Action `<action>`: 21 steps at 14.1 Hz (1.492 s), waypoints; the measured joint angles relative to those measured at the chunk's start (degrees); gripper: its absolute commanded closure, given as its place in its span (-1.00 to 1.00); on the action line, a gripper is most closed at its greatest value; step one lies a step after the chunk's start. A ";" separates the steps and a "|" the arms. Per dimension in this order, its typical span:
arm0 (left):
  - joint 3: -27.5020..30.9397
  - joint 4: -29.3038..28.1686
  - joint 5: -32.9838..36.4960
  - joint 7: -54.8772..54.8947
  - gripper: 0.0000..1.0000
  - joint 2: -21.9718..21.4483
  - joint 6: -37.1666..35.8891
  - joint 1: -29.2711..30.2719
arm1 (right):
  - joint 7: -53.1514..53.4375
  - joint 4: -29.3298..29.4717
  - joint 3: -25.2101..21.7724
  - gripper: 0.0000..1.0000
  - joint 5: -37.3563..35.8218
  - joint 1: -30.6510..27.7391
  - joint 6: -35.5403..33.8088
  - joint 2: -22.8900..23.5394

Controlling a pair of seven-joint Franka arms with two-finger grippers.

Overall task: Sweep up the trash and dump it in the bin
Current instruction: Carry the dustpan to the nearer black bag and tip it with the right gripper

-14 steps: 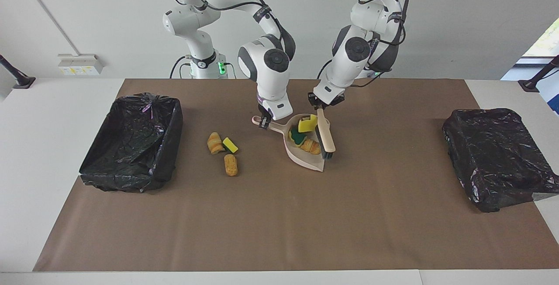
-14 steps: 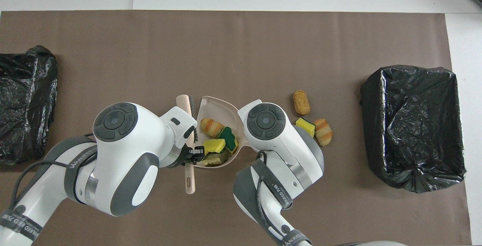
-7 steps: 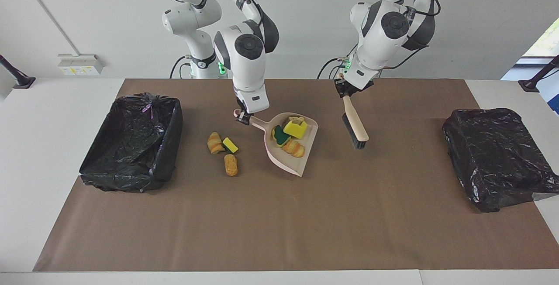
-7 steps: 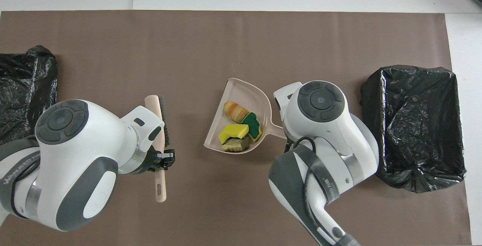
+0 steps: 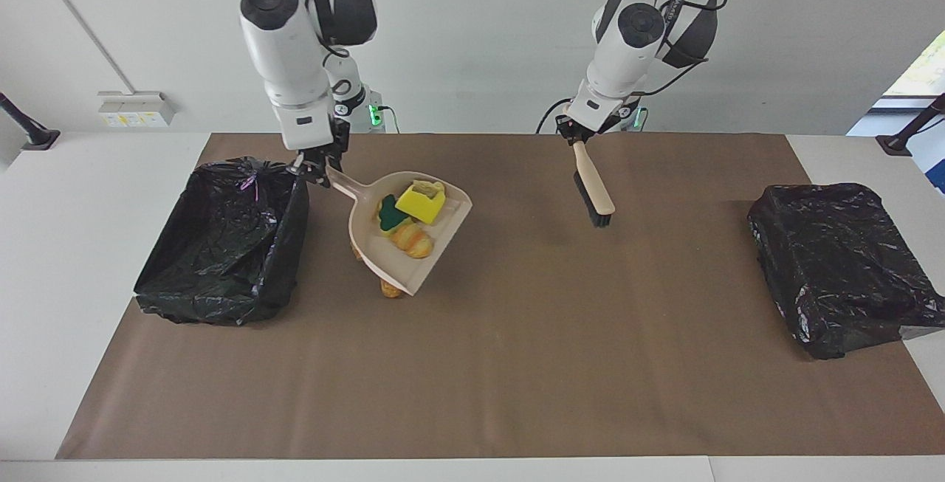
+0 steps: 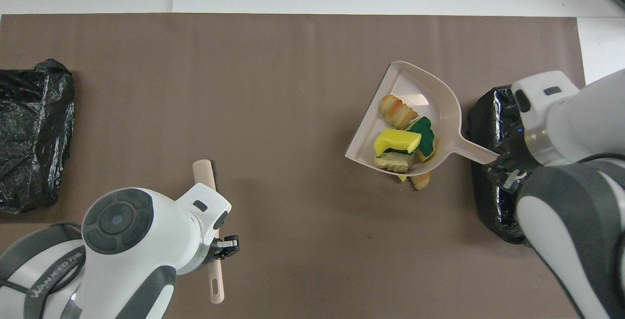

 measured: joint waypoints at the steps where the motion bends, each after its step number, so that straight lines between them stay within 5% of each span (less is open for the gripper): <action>1: -2.67 -1.90 0.00 -2.49 1.00 -1.28 1.25 -0.13 | -3.50 1.20 -0.20 1.00 0.00 -3.77 -2.51 -0.62; 4: -9.04 -8.48 0.00 -10.49 1.00 -2.62 9.75 -4.14 | -18.98 3.14 -2.47 1.00 -0.24 -15.60 -4.71 -0.94; 7: -9.56 -14.35 -0.01 -15.58 1.00 -2.58 16.48 -11.04 | -30.13 3.44 -6.50 1.00 -4.67 -22.79 -3.32 -0.90; 14: -9.35 -17.88 -5.53 -12.21 0.97 -1.69 18.76 -15.41 | -33.22 1.60 -5.82 1.00 -22.19 -24.45 6.28 -0.89; 19: -8.31 -17.91 -10.36 -9.19 0.53 -0.21 19.08 -14.80 | -35.12 -2.27 -5.93 1.00 -30.23 -24.90 12.58 -0.73; 21: -8.12 -17.91 -10.49 -6.39 -0.07 -0.21 18.83 -14.73 | -35.12 -2.82 -5.63 1.00 -33.31 -24.11 13.52 -0.74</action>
